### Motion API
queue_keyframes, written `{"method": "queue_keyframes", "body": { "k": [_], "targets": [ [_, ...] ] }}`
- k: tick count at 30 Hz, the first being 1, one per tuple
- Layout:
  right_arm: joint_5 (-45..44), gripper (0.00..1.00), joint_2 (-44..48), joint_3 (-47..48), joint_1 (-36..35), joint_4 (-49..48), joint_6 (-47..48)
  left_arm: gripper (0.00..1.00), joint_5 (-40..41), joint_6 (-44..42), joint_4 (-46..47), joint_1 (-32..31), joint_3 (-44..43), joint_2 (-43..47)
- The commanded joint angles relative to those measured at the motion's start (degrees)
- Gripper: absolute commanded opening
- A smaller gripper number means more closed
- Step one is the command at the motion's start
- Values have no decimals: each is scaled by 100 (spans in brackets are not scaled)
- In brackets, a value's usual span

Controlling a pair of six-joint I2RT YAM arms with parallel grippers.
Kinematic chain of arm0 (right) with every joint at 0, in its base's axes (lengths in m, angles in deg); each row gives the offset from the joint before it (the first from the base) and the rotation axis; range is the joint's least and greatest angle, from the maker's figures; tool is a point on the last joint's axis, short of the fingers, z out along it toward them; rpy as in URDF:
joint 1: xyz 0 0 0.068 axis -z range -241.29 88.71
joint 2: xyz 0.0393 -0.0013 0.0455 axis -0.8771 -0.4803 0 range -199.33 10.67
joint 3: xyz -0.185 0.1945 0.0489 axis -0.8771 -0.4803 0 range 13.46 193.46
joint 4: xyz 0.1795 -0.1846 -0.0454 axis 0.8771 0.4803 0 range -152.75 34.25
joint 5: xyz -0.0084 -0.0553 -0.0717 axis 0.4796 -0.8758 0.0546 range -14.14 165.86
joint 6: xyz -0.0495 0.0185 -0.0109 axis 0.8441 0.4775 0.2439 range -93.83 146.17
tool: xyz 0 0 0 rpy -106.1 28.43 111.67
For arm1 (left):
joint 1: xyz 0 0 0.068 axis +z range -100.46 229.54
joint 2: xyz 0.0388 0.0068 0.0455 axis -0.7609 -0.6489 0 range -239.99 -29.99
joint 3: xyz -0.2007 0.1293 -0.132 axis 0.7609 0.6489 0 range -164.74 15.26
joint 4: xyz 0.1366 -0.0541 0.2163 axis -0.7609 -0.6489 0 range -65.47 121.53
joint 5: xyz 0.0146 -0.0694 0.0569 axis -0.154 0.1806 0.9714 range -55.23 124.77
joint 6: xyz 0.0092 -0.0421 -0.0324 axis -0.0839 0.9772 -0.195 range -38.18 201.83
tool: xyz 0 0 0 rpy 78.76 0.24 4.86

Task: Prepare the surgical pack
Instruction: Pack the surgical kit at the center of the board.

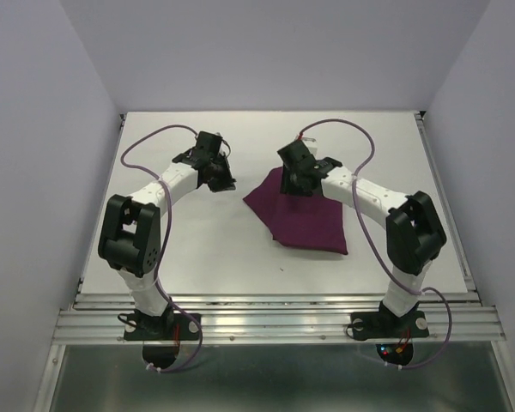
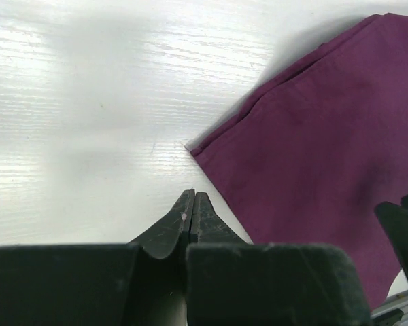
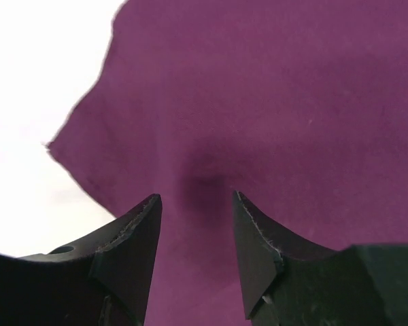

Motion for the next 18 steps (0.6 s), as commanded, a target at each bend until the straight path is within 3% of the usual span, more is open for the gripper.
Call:
{"method": "queue_keyframes", "body": {
  "k": [1, 18],
  "targets": [
    [-328, 52, -206, 433, -115, 268, -316, 0, -19, -158, 40, 51, 101, 333],
    [-161, 50, -1279, 275, -352, 224, -817, 0, -177, -220, 233, 78, 443, 262]
  ]
}}
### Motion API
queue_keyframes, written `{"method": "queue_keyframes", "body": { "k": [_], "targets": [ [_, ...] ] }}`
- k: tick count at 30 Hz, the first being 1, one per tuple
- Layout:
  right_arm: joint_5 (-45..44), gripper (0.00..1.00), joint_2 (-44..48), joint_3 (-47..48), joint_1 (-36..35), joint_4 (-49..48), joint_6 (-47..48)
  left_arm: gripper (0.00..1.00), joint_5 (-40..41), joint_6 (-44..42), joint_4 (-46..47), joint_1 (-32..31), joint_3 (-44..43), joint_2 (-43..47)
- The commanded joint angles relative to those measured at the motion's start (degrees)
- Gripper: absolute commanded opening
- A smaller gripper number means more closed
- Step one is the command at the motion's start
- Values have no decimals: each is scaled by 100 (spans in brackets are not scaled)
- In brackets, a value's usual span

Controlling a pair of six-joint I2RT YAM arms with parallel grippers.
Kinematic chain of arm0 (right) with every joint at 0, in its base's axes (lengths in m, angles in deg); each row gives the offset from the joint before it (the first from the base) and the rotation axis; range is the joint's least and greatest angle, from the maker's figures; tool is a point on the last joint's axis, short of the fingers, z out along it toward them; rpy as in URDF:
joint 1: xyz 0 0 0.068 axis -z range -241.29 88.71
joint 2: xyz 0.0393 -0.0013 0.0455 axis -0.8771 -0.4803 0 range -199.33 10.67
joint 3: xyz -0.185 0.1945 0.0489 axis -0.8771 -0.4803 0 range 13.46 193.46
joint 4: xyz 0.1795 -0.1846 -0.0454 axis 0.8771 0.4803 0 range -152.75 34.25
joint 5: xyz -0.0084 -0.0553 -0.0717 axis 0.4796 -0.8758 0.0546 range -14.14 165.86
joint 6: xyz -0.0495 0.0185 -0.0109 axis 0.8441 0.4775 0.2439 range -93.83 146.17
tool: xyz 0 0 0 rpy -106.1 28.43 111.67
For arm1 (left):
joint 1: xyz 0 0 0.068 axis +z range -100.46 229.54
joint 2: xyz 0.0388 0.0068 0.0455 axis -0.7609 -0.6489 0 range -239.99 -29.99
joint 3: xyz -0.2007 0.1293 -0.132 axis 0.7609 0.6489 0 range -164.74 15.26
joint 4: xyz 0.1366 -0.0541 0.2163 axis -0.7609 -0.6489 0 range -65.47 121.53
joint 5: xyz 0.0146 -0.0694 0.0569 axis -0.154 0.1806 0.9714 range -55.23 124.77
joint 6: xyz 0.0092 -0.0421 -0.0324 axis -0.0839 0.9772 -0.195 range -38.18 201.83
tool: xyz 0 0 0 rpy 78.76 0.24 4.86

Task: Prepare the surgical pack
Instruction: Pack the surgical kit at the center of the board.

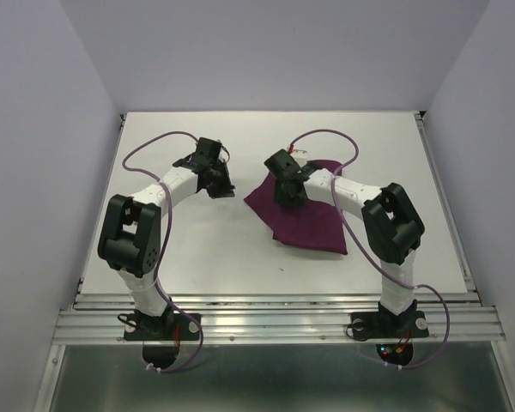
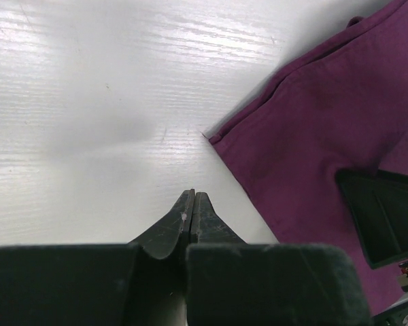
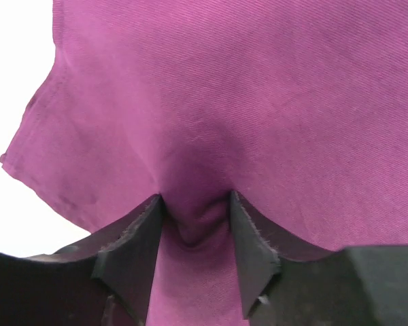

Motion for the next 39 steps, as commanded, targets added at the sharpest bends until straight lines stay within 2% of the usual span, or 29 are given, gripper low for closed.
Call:
{"method": "queue_keyframes", "body": {
  "k": [1, 6, 12, 15, 16, 17, 21, 24, 28, 39],
  "targets": [
    [-10, 48, -239, -64, -64, -38, -249, 0, -105, -93, 139, 19, 122, 243],
    [33, 39, -291, -231, -64, -152, -232, 0, -219, -102, 183, 10, 149, 164],
    [122, 41, -353, -213, -64, -231, -109, 0, -281, -75, 209, -25, 122, 49],
    [130, 18, -406, -205, -64, -240, -74, 0, -333, -67, 227, -78, 96, -3],
    [139, 3, -406, -205, -64, -240, -65, 0, -342, -58, 218, -104, 79, -47],
    [139, 1, -388, -213, -64, -249, -56, 0, -360, -58, 227, -122, 61, -65],
    [280, 1, -11, -424, -64, -512, 32, 0, -553, -23, 288, -288, 0, -197],
    [682, 1, 489, -783, -64, -1239, 216, 0, -676, 12, 341, -438, -114, -355],
    [921, 1, 938, -1074, -64, -1654, 322, 0, -799, 48, 368, -613, -308, -557],
    [1185, 1, 1545, -1488, -64, -2120, 437, 0, -966, 153, 455, -860, -519, -856]
  ]
}}
